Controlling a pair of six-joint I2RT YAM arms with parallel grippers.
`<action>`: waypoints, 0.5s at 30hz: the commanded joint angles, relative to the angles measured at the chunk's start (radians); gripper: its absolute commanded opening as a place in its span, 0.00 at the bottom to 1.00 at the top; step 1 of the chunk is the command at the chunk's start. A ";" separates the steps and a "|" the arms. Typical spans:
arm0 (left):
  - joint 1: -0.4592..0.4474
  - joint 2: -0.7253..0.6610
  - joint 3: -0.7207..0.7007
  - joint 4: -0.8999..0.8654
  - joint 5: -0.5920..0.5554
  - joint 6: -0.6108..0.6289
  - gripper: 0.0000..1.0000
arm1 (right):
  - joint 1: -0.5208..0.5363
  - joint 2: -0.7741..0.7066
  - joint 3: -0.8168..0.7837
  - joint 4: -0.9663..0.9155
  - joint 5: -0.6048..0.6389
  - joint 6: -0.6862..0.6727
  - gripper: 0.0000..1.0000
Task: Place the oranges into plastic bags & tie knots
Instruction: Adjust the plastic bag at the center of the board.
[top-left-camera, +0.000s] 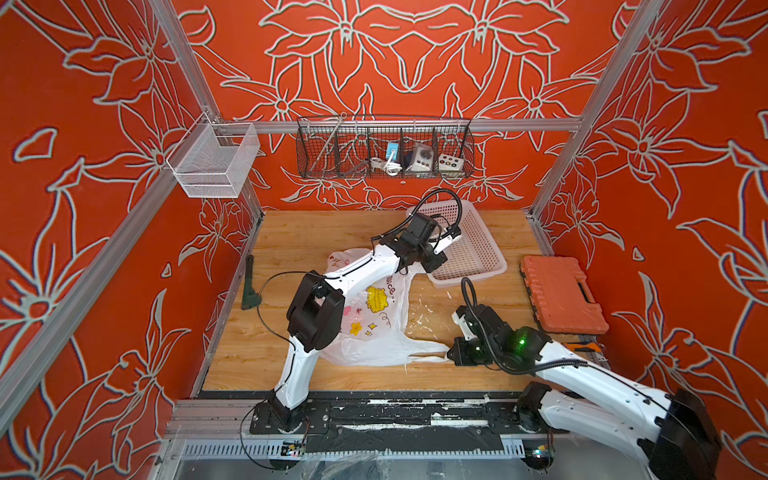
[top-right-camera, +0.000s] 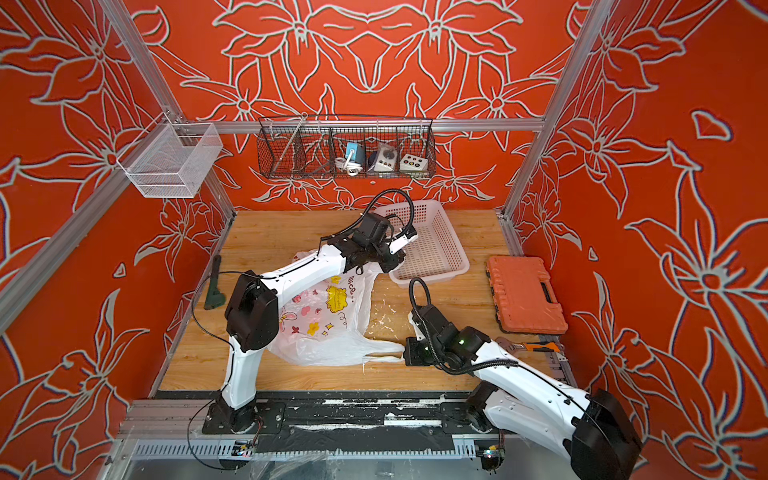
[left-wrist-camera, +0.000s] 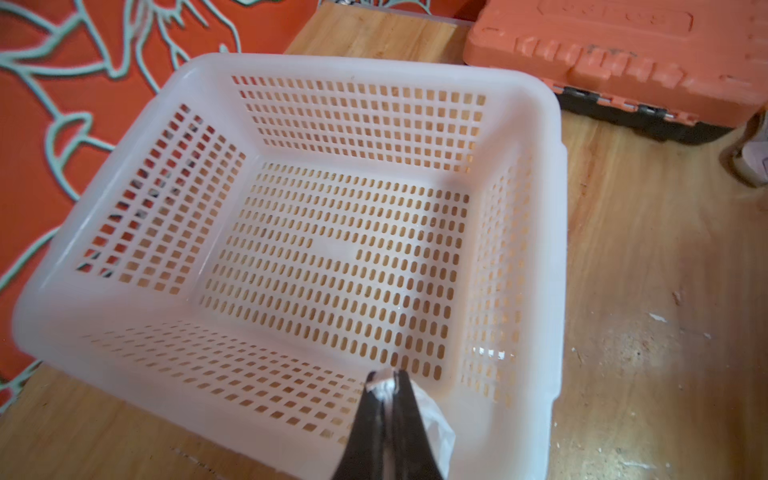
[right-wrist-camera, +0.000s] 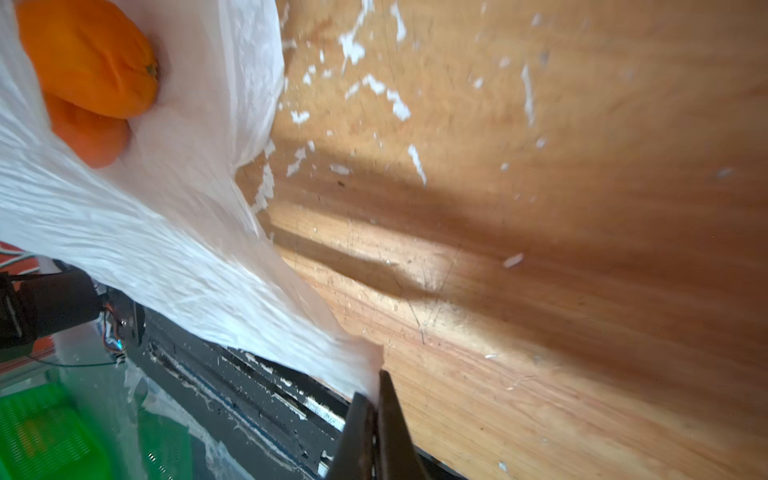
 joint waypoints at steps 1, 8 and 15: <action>0.051 -0.108 -0.005 0.097 -0.125 -0.162 0.00 | 0.006 -0.004 0.129 -0.123 0.184 -0.102 0.00; 0.164 -0.386 -0.119 0.197 -0.211 -0.381 0.00 | 0.004 0.038 0.508 -0.298 0.384 -0.336 0.00; 0.169 -0.673 -0.161 0.113 -0.339 -0.396 0.00 | -0.003 0.179 0.998 -0.424 0.446 -0.533 0.00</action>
